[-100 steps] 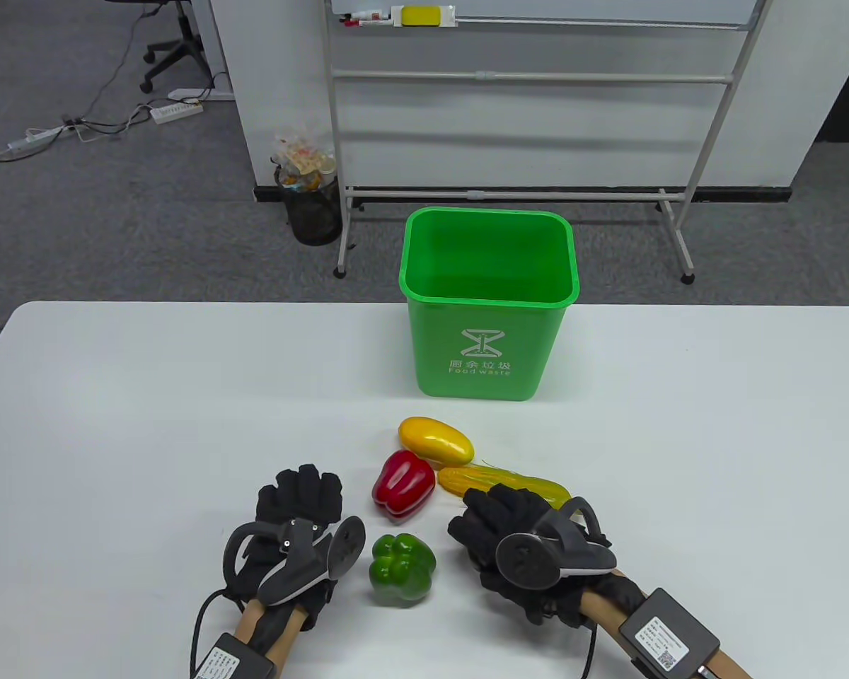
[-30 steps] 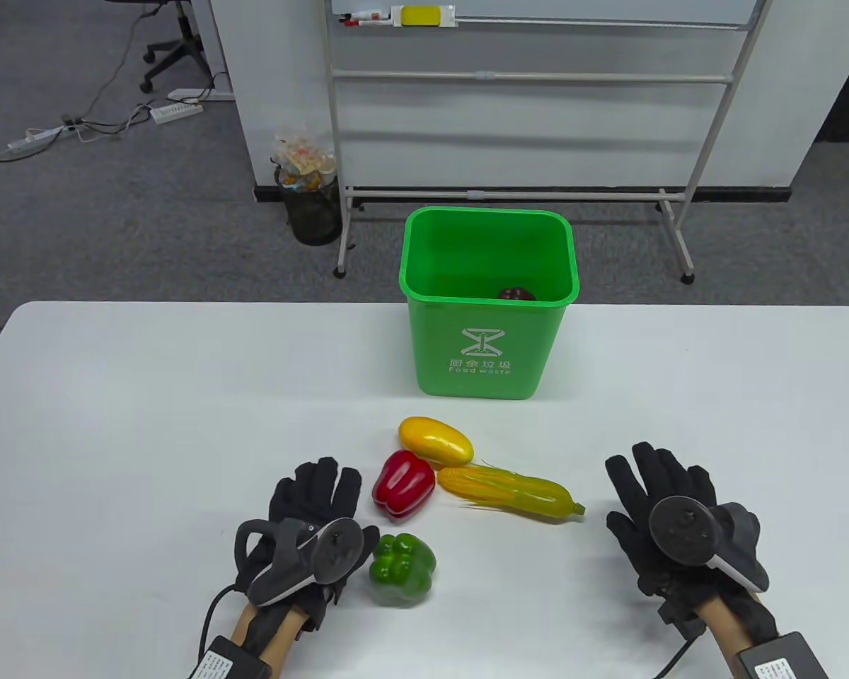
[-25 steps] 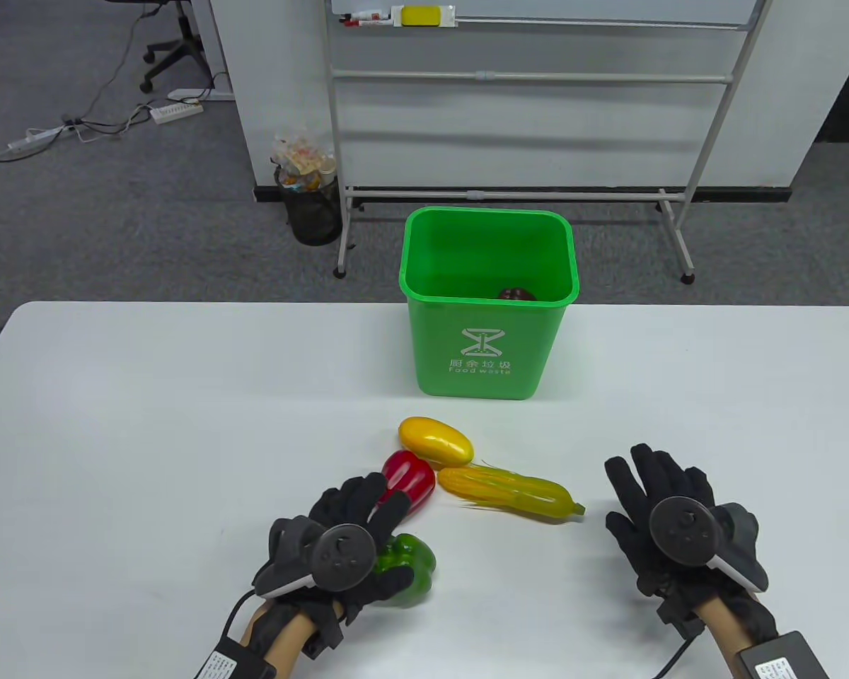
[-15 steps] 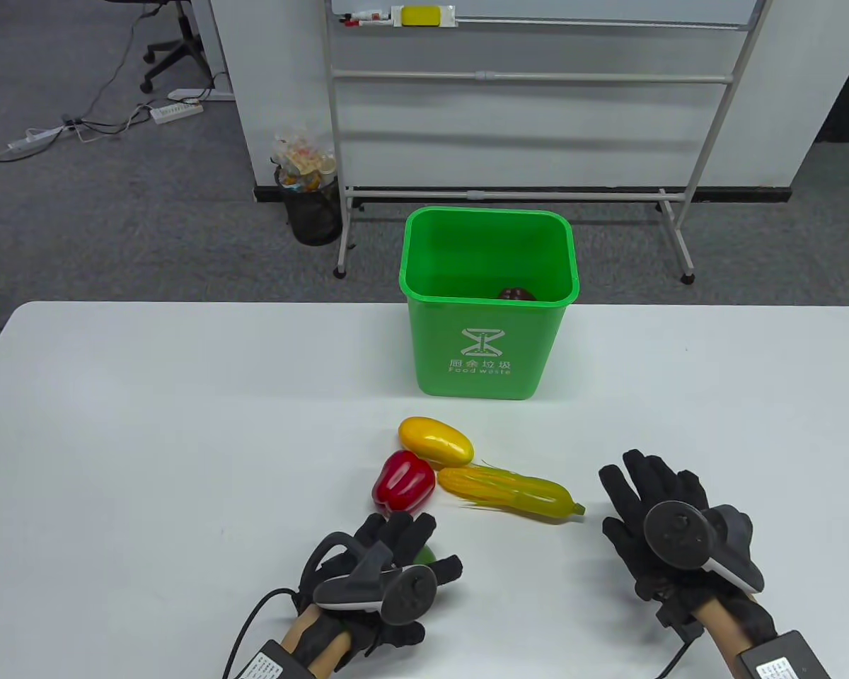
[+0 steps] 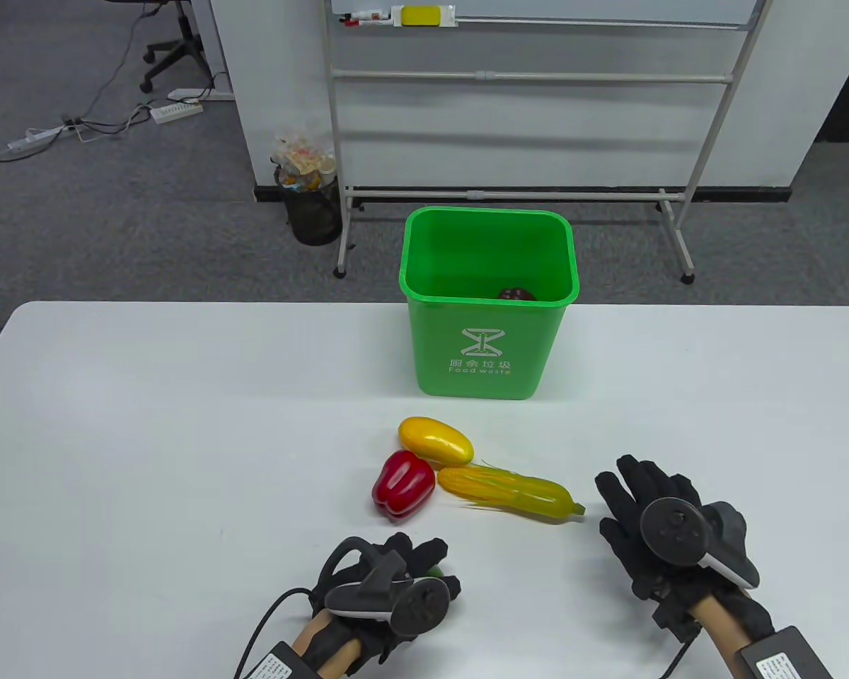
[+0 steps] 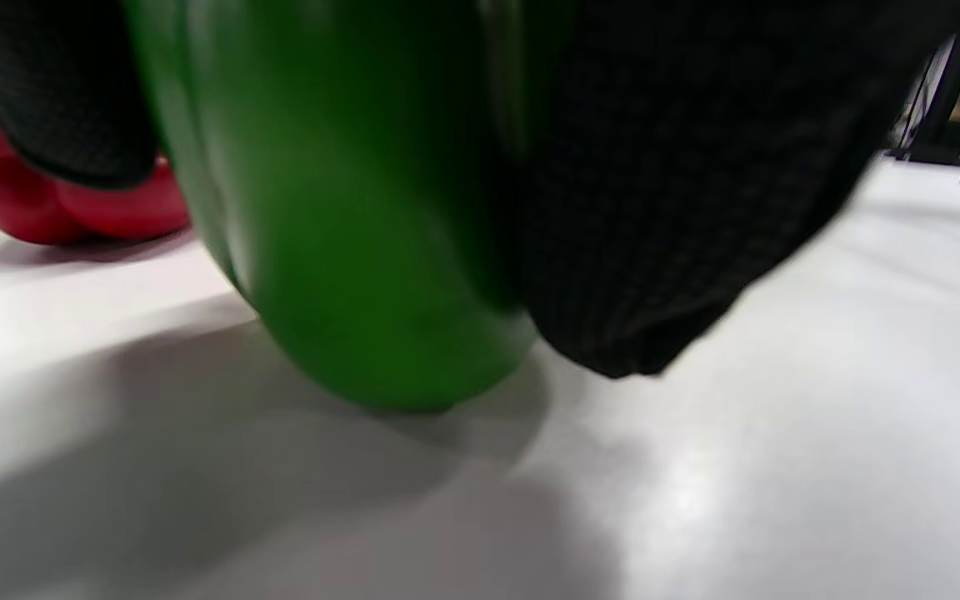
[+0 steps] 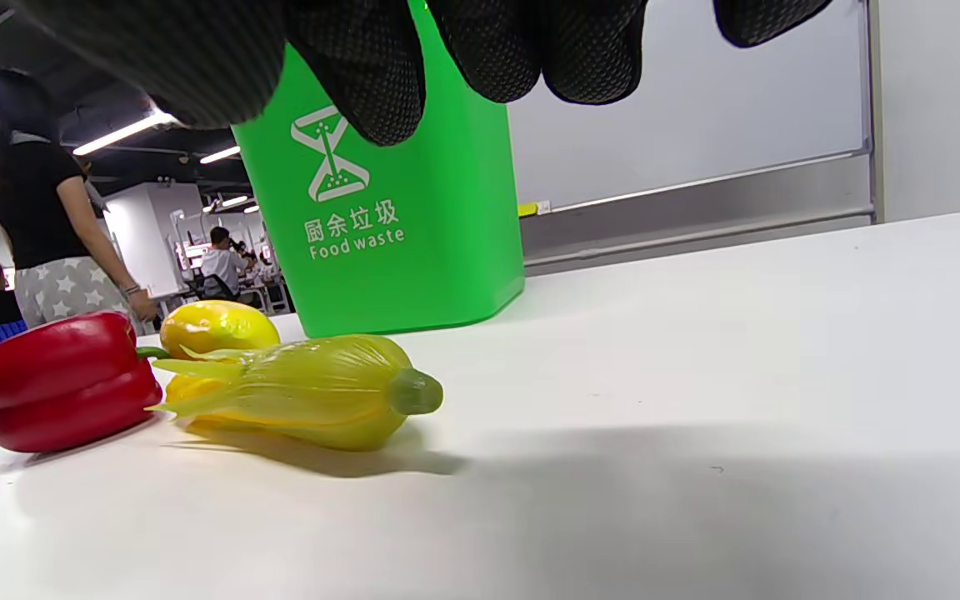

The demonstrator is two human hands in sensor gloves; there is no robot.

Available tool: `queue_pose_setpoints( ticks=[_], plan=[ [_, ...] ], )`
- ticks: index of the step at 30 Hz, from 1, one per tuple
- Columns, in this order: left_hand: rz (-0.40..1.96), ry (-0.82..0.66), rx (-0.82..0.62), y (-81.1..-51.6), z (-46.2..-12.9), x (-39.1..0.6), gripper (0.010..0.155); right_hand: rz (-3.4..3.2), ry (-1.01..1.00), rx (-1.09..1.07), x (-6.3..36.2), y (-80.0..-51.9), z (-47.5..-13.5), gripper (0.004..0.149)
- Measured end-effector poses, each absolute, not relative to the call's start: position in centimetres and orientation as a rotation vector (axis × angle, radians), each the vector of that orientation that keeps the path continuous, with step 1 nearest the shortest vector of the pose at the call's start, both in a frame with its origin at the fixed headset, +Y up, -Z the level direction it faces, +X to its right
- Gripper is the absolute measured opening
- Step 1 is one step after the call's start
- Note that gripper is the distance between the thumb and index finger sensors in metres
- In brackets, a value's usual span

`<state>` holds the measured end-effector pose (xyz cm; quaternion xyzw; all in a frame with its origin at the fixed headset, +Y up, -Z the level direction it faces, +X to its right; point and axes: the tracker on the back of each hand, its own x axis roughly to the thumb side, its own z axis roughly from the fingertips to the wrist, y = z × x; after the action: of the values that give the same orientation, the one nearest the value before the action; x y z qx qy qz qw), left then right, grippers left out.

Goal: Toss fruit and vegetables into food waste bin

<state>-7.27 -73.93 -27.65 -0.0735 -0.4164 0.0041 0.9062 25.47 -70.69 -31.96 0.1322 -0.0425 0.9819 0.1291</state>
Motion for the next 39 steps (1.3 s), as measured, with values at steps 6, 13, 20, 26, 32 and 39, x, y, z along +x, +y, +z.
queue_pose_setpoints(
  ticks=[6,13,20,26,32,39],
  plan=[
    [0.609,-0.76,-0.341,-74.0,-29.3,-8.7,0.079,2.851,-0.086,0.384,25.4,-70.9,-31.8,0.068],
    [1.21,-0.643,-0.68,-78.0,-30.3,-9.4,0.079,2.852,-0.04,0.398,24.9,-71.5,-31.8,0.068],
    [1.732,-0.699,-0.625,-71.7,-33.3,-7.4,0.08,2.846,-0.06,0.432,24.1,-70.7,-31.5,0.067],
    [1.834,-0.496,-0.132,-53.8,-44.9,-7.1,0.098,2.819,-0.066,0.408,24.6,-70.5,-31.4,0.067],
    [1.459,-0.144,0.111,-54.1,-46.7,-9.1,0.098,2.823,-0.018,0.404,24.8,-71.0,-31.5,0.067],
    [1.297,-0.224,0.148,-56.4,-43.0,-11.3,0.085,2.792,-0.008,0.401,25.4,-70.9,-31.5,0.067]
  ],
)
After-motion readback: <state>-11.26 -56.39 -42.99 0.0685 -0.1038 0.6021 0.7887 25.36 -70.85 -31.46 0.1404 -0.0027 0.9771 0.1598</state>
